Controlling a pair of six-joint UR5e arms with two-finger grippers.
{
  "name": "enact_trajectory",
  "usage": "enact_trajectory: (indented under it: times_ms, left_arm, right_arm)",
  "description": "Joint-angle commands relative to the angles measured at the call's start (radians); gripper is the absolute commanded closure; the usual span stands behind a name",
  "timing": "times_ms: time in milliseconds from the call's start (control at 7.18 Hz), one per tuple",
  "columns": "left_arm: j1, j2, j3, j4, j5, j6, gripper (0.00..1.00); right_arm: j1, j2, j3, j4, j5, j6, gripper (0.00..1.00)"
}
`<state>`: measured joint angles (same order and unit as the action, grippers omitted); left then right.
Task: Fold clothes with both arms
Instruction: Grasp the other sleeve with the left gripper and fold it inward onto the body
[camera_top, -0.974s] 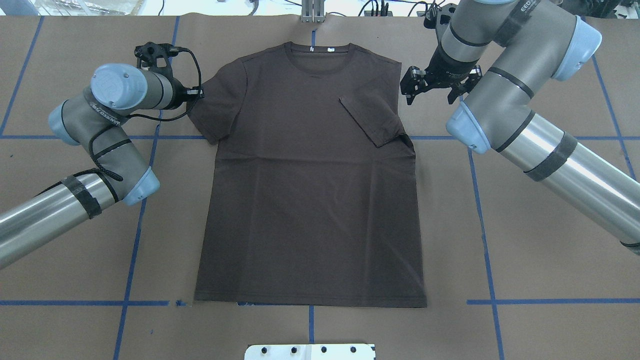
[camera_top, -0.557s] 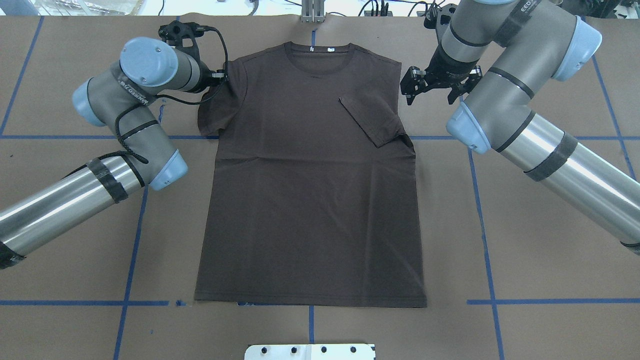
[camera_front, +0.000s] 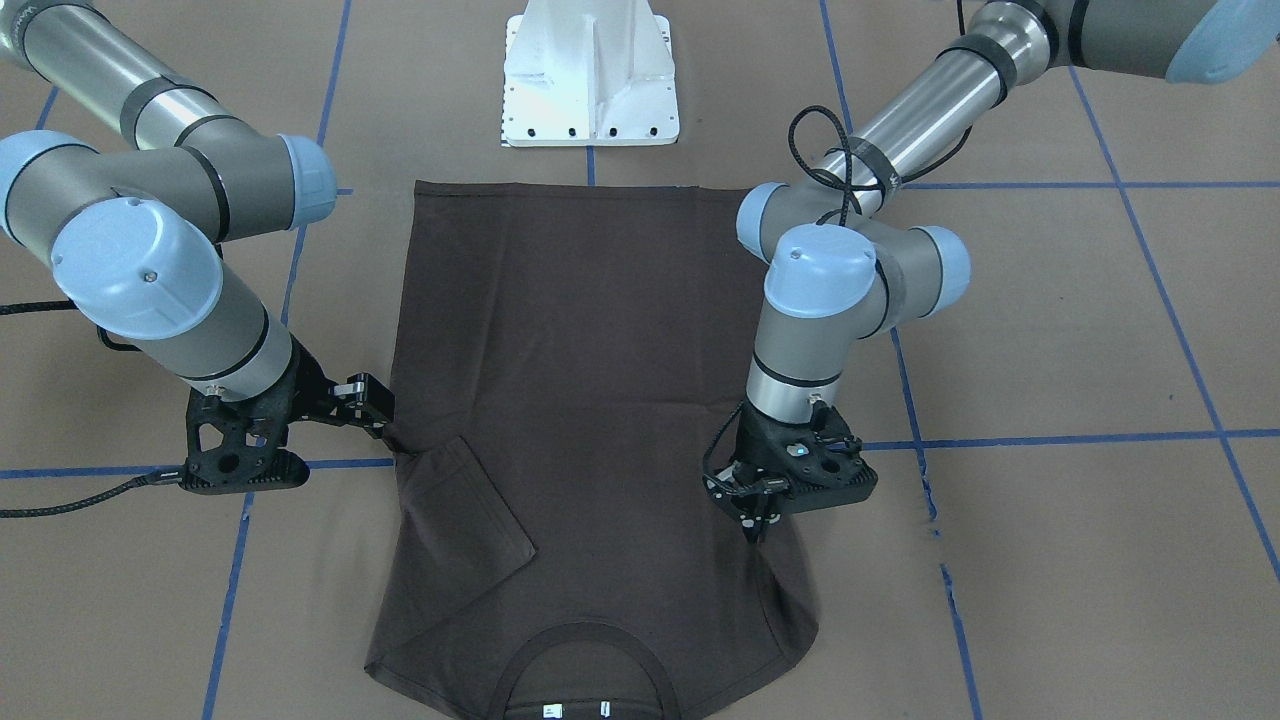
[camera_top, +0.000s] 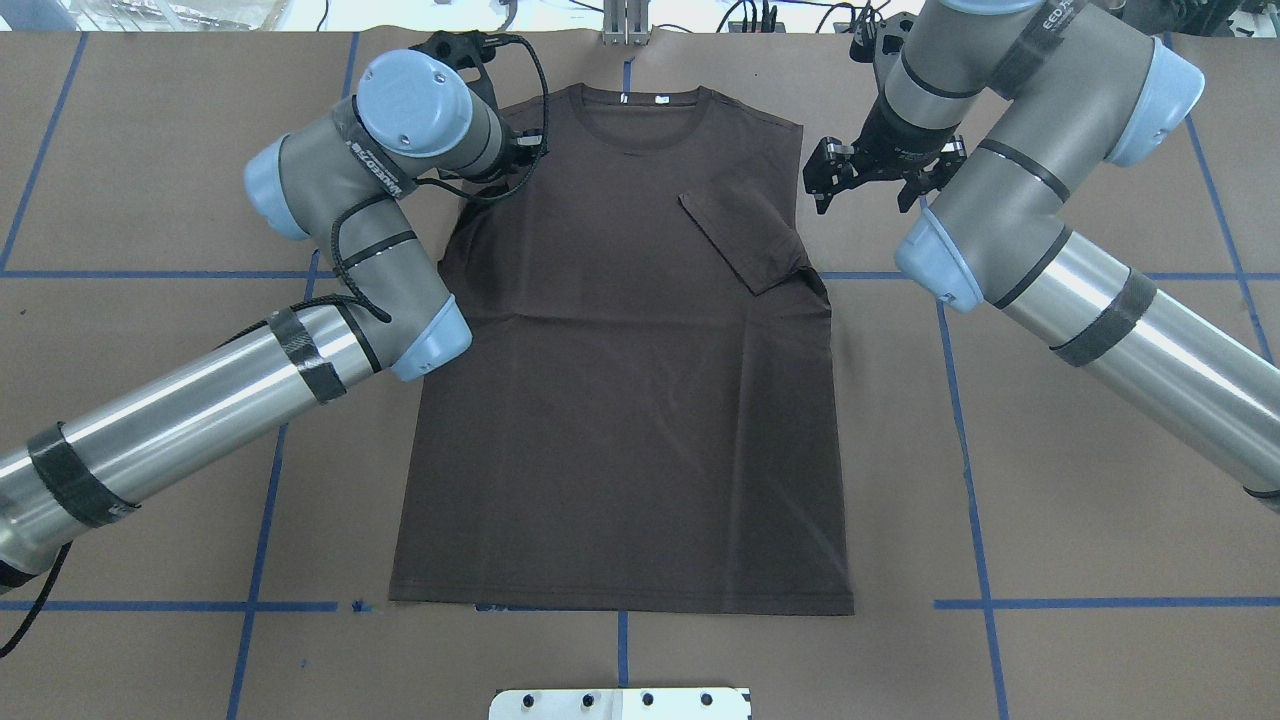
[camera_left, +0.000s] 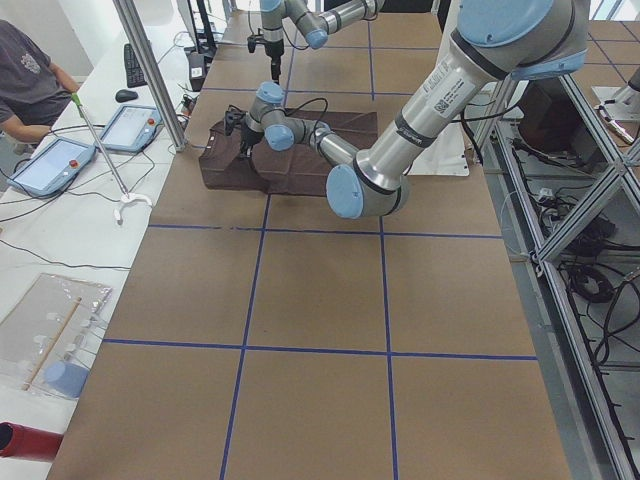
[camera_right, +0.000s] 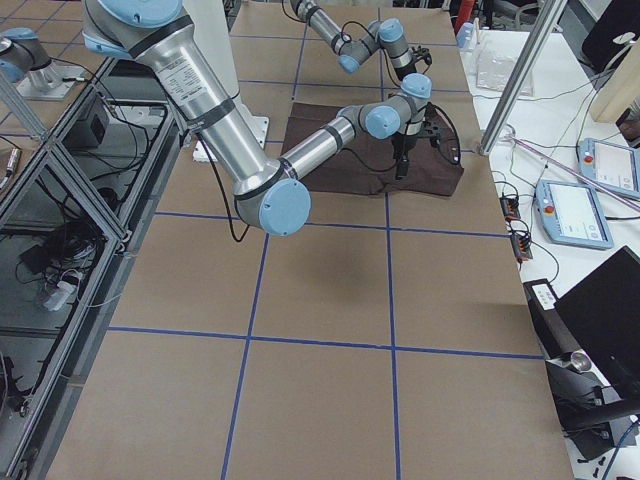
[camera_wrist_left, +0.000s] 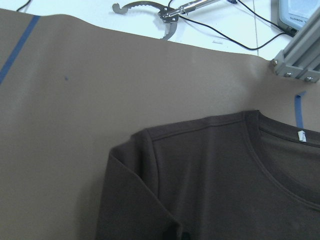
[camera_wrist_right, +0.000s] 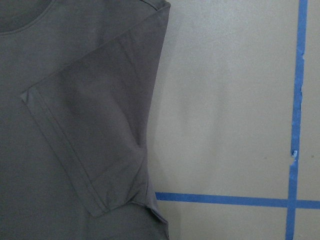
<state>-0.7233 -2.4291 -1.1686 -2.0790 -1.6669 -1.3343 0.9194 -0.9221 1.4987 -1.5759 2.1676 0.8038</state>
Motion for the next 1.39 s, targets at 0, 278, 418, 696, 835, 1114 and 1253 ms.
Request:
enact_trajectory:
  times_ms: [0,278,418,696,835,1114,1253]
  left_arm:
    - [0.054,-0.1,0.129,-0.012,0.004,-0.077,1.0]
    - [0.051,-0.093,0.141,-0.053,0.007,-0.077,0.91]
    - [0.05,-0.09,0.138,-0.055,0.01,-0.048,0.01]
    - [0.036,-0.067,0.069,-0.084,-0.104,-0.029,0.0]
    - [0.036,0.02,-0.044,-0.082,-0.149,-0.023,0.0]
    - [0.036,0.198,-0.362,0.096,-0.149,0.076,0.0]
    - [0.035,0.247,-0.496,0.203,-0.151,0.086,0.0]
  right_arm:
    - [0.001,-0.001,0.002,-0.001,0.0,0.0,0.0]
    - [-0.001,-0.001,0.002,-0.001,-0.002,0.0,0.0]
    - [-0.001,-0.001,0.002,-0.001,0.0,0.0,0.0]
    - [-0.016,-0.068,0.062,0.026,-0.002,0.059,0.0]
    - [-0.077,-0.14,0.14,0.096,-0.047,0.213,0.0]
    - [-0.244,-0.347,0.289,0.306,-0.251,0.427,0.0]
    - [-0.311,-0.469,0.425,0.322,-0.262,0.518,0.0]
